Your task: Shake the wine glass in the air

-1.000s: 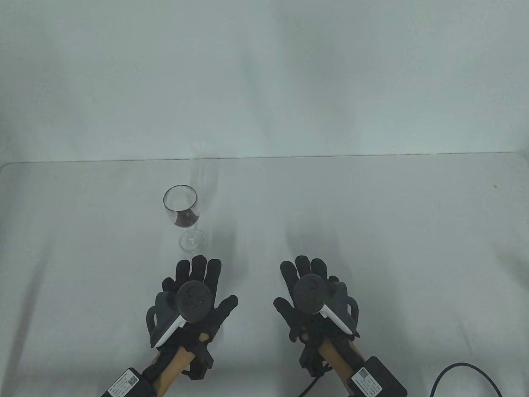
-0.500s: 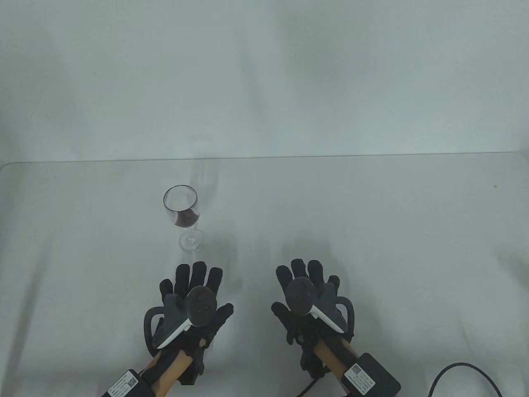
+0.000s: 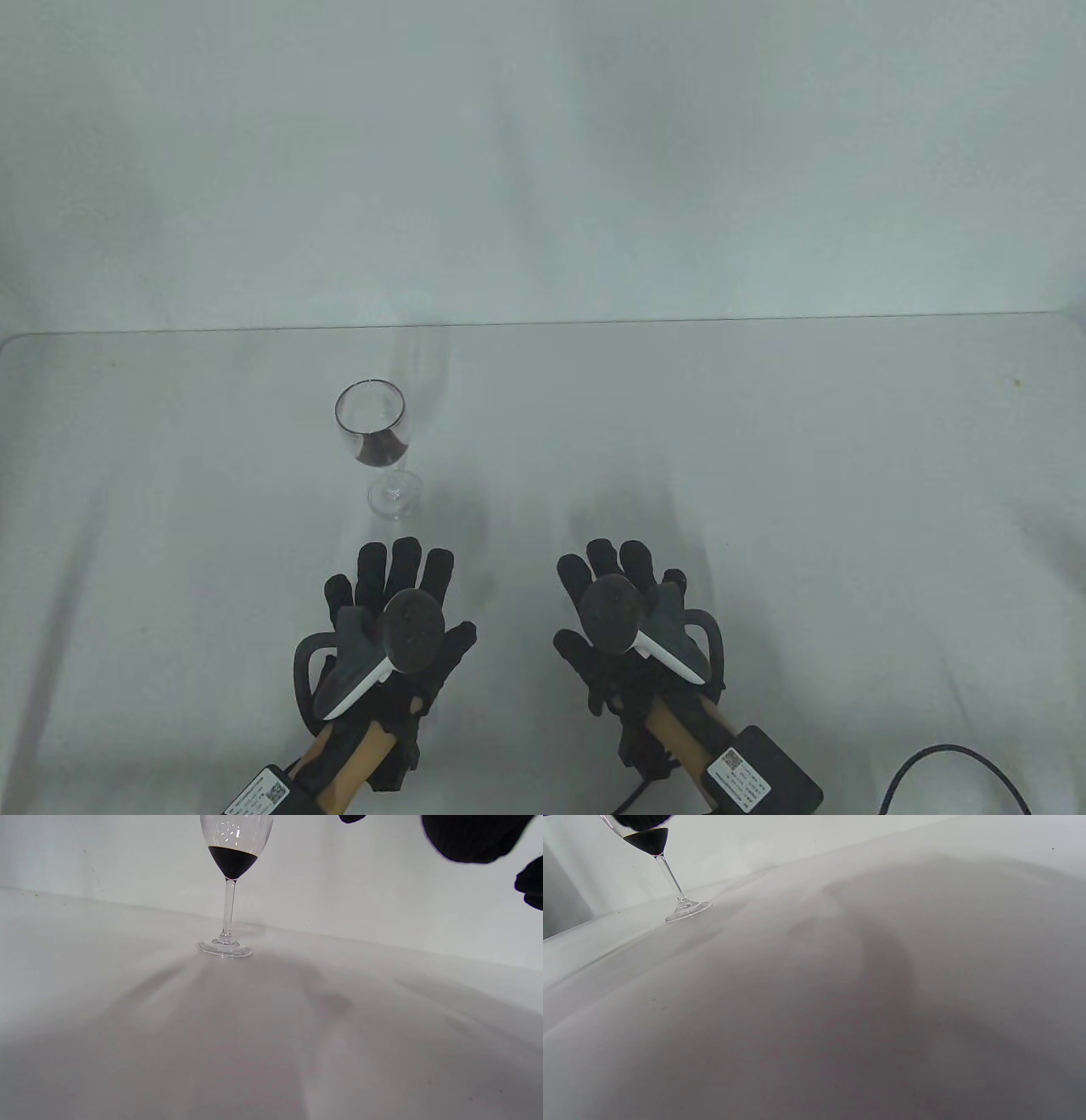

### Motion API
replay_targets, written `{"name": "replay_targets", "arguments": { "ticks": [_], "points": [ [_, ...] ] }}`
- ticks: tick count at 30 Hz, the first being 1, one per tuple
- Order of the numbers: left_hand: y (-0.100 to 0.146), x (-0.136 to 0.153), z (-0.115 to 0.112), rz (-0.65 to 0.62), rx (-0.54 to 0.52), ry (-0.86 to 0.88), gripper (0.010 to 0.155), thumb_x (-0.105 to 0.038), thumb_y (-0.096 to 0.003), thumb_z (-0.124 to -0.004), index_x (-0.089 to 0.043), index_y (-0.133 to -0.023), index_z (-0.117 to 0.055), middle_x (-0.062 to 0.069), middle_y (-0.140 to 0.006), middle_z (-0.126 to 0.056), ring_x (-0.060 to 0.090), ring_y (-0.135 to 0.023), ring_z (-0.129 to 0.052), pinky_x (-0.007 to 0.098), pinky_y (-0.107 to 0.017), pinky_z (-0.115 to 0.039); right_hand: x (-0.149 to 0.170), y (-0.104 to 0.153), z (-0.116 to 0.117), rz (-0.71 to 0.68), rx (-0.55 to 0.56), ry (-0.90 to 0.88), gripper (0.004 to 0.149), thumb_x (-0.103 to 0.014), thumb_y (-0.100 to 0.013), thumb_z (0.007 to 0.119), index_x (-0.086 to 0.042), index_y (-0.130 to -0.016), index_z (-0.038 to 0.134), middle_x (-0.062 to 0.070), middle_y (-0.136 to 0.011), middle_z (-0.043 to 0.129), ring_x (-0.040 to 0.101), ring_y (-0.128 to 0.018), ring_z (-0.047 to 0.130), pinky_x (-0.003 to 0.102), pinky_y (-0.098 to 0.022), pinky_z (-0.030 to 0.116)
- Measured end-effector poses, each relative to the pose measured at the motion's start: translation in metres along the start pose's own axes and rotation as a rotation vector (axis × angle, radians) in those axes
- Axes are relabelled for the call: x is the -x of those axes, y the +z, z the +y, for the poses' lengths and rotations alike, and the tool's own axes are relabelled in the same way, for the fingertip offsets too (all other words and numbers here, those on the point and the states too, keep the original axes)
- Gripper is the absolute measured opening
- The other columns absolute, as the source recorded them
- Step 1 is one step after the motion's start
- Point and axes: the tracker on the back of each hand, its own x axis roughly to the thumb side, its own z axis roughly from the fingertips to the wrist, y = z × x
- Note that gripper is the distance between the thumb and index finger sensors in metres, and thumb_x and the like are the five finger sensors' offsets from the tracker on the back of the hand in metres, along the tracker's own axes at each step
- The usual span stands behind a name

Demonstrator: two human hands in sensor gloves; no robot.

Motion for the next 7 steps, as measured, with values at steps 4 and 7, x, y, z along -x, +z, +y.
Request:
{"name": "replay_targets", "arguments": {
  "ticks": [4,7],
  "points": [
    [-0.0004,-0.0011,-0.0014,-0.008,0.010,-0.005,0.083,-0.063,-0.0453,-0.067,-0.040,-0.111,-0.021,0.000,-0.120,-0.011,0.037,-0.112,-0.005,0.069,-0.072,-0.014,0.0022,0.0007,-0.0038,0.039,0.033,-0.017,0.078,-0.061,-0.037,0.061,-0.043,-0.094,0.011,-0.011,-0.109,0.003,0.032,-0.108,0.006,0.069,-0.068,0.012],
    [-0.0010,-0.0028,-0.0036,-0.020,0.027,-0.015,0.083,-0.063,-0.0453,-0.067,-0.040,-0.111,-0.021,0.000,-0.120,-0.011,0.037,-0.112,-0.005,0.069,-0.072,-0.014,0.0033,0.0007,-0.0054,0.043,0.032,-0.032,0.077,-0.061,-0.037,0.061,-0.043,-0.094,0.012,-0.011,-0.109,0.003,0.032,-0.108,0.007,0.069,-0.068,0.013]
  ]
}}
